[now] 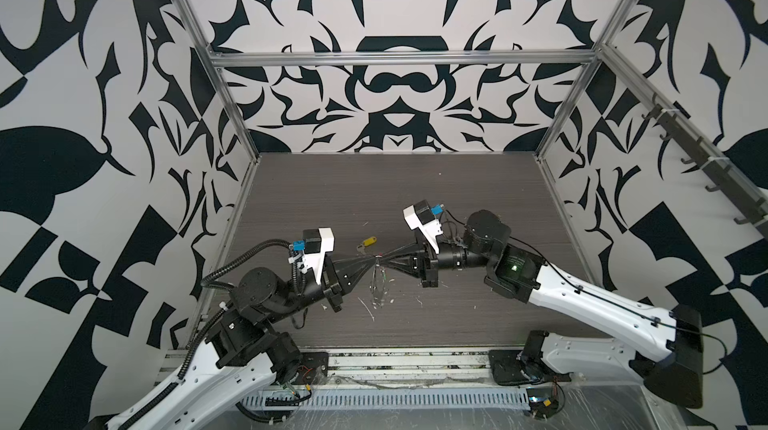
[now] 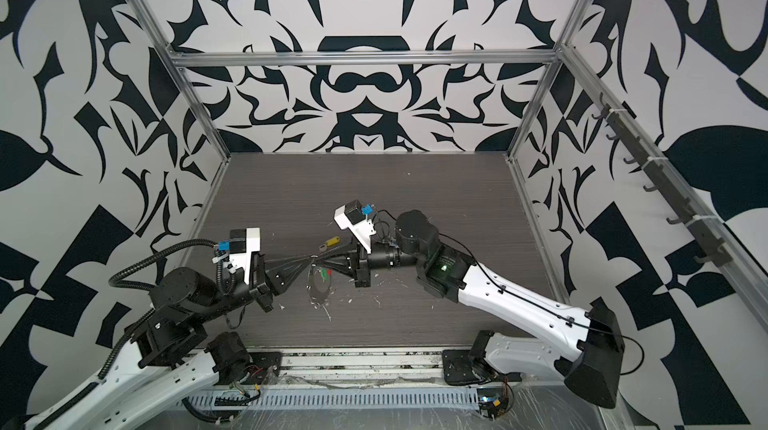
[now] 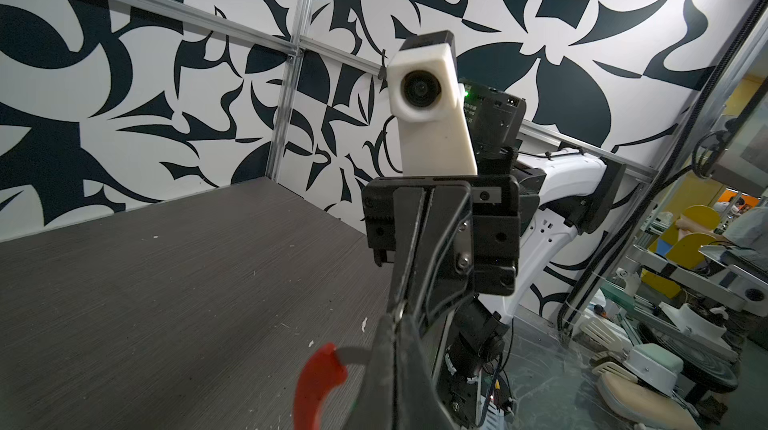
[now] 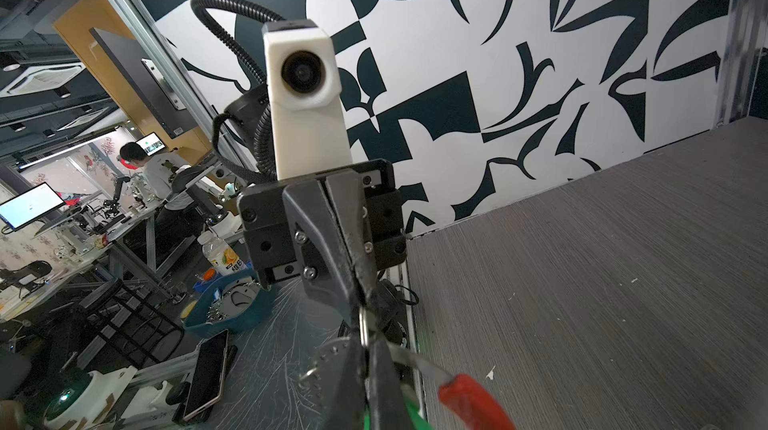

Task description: Remove the keys from the keyring

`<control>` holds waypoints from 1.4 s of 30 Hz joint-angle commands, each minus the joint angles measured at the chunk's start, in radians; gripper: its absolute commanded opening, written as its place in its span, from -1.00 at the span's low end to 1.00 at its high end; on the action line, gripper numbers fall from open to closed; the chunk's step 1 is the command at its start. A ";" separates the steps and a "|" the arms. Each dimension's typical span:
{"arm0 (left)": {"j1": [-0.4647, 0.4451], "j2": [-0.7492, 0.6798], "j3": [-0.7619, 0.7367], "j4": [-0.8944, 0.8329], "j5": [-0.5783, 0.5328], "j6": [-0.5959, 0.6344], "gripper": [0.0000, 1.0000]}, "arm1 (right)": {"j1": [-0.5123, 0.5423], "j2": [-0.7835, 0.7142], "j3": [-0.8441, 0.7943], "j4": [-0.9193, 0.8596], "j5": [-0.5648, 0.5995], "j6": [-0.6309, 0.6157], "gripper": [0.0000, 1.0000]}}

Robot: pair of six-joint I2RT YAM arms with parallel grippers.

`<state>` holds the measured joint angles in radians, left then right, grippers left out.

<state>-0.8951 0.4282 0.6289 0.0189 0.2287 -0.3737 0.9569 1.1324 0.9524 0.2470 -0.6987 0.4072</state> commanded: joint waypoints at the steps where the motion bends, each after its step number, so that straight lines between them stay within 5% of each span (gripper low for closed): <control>1: 0.001 0.003 0.054 -0.006 0.017 -0.016 -0.84 | -0.005 -0.013 0.021 -0.044 0.003 -0.037 -1.00; 5: 0.002 -0.003 0.090 -0.102 0.014 -0.020 -0.48 | -0.021 -0.025 0.055 -0.162 -0.010 -0.075 -1.00; 17: 0.001 0.127 0.283 -0.489 0.099 0.003 -0.40 | -0.055 0.002 0.214 -0.544 -0.119 -0.231 -1.00; 26: 0.001 0.245 0.339 -0.542 0.217 0.023 -0.49 | -0.056 0.062 0.319 -0.700 -0.182 -0.301 -1.00; 42: 0.002 0.296 0.372 -0.557 0.238 0.033 -0.74 | -0.055 0.067 0.338 -0.727 -0.178 -0.312 -1.00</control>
<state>-0.8951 0.7200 0.9722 -0.5133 0.4408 -0.3492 0.9047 1.2079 1.2427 -0.4957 -0.8608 0.1081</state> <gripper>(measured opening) 0.127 0.043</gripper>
